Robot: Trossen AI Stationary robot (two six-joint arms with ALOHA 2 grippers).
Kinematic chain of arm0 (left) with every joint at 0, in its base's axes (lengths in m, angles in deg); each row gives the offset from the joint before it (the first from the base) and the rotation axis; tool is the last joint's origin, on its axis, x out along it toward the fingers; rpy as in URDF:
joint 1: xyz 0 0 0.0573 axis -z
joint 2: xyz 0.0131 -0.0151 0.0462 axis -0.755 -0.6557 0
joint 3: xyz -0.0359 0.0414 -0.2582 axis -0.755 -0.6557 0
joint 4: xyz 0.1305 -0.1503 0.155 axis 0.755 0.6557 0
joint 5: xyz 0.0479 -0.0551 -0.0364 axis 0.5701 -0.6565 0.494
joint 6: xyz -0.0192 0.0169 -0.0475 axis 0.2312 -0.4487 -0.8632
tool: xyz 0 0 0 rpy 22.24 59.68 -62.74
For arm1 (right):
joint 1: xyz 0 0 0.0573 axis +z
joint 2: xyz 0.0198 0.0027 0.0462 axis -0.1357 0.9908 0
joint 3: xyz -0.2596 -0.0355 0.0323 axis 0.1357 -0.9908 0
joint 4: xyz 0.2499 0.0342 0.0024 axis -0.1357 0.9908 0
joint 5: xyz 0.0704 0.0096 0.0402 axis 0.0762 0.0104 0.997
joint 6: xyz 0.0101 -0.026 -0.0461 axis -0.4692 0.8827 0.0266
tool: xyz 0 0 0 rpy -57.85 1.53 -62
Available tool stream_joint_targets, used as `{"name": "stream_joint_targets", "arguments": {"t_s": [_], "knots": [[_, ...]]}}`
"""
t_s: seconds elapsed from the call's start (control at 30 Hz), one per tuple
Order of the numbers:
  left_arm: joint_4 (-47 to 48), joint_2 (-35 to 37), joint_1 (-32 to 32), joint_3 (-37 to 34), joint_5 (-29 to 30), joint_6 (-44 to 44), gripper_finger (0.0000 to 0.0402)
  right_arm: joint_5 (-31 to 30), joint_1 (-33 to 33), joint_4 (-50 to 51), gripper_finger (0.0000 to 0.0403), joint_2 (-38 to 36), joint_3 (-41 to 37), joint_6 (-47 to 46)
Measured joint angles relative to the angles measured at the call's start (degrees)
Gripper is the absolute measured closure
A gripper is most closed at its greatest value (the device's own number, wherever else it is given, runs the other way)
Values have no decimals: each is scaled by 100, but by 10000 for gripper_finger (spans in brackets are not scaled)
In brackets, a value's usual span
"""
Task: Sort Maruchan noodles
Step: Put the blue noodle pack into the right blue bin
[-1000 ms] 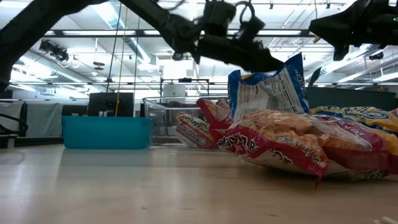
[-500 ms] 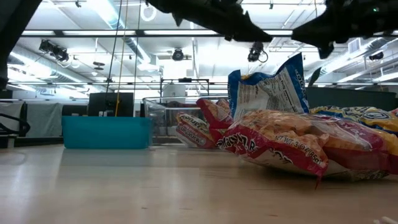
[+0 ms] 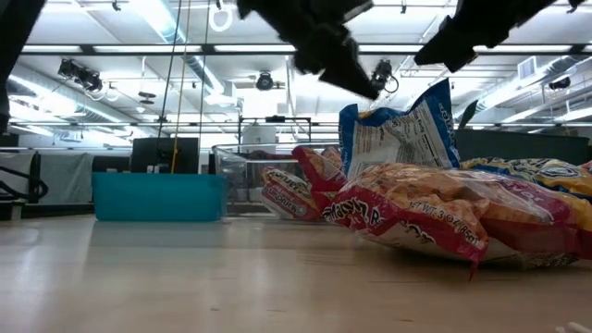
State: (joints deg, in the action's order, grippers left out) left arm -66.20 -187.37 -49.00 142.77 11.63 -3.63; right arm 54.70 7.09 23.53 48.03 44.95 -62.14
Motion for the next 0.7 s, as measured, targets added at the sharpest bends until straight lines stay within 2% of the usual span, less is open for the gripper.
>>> {"name": "stream_joint_targets", "arguments": {"t_s": [0.13,0.3,0.4,0.53,0.7], "knots": [[-862,734,219,-1101,548,52,338,-16,284,407,325,405,404,-55],[-1630,1894,312,-2438,642,-465,346,27,492,564,325,873,581,-195],[-1836,2474,320,-3046,656,-896,347,380,486,1041,320,1286,783,-494],[-2323,3008,324,-3766,636,-1195,347,615,460,1539,298,1834,1133,-764],[-3519,3374,324,-4579,641,-1370,347,875,462,1806,259,2397,1460,-1002]]}}
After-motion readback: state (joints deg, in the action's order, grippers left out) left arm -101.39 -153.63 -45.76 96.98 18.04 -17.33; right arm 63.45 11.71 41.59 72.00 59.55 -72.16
